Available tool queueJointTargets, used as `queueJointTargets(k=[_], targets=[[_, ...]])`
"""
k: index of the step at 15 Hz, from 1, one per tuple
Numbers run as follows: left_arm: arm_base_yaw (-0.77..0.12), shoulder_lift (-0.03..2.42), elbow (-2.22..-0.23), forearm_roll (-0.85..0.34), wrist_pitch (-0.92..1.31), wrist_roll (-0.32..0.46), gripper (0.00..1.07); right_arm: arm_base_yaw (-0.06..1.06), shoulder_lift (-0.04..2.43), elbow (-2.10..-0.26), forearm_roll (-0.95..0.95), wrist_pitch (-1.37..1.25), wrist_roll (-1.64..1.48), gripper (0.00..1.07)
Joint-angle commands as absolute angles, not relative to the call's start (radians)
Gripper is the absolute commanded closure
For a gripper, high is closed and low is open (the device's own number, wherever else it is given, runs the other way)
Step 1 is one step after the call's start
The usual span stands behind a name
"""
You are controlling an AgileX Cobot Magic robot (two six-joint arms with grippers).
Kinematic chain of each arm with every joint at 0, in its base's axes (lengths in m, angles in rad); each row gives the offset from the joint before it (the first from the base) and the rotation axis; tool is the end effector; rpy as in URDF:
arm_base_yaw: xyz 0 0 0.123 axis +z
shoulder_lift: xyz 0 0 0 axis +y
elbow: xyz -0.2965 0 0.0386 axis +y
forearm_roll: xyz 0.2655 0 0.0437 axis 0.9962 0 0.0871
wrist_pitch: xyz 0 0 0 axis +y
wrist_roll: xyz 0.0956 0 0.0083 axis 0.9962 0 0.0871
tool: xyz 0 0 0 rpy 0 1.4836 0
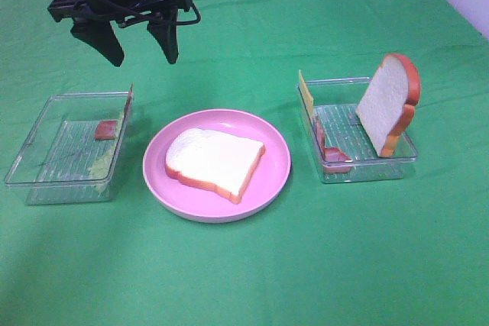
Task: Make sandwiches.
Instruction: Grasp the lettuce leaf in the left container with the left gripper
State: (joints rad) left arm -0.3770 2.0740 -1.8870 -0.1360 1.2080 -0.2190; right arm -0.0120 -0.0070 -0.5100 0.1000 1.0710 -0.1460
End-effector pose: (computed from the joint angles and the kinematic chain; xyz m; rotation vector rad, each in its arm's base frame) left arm 0.4332 -0.1846 0.2659 0.1842 2.9088 -0.2995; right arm -0.0020 0.0084 0.2859 -0.1424 2.0286 0.0201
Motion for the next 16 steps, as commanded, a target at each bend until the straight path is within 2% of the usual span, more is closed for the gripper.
queueJointTargets(k=[1, 5, 11, 15, 16], targets=[[-0.382, 2.010, -1.796, -0.098, 1.287, -0.228, 0.35, -0.016, -0.020, -0.506, 0.100, 1.062, -0.159, 0.35], [-0.382, 1.975, -1.637, -0.024, 1.286, -0.278, 0.35, -0.016, -0.020, -0.506, 0.100, 1.062, -0.159, 0.35], [-0.382, 2.082, -1.636, -0.019, 1.265, -0.291, 0.36, -0.016, -0.020, -0.506, 0.100, 1.062, -0.159, 0.35], [-0.382, 2.121, -1.636, -0.021, 1.220, -0.291, 0.54, -0.016, -0.020, -0.506, 0.100, 1.062, -0.159, 0.35], [-0.382, 2.121, -1.636, -0.021, 1.220, -0.291, 0.62, -0.016, -0.020, -0.506, 0.100, 1.062, -0.159, 0.35]])
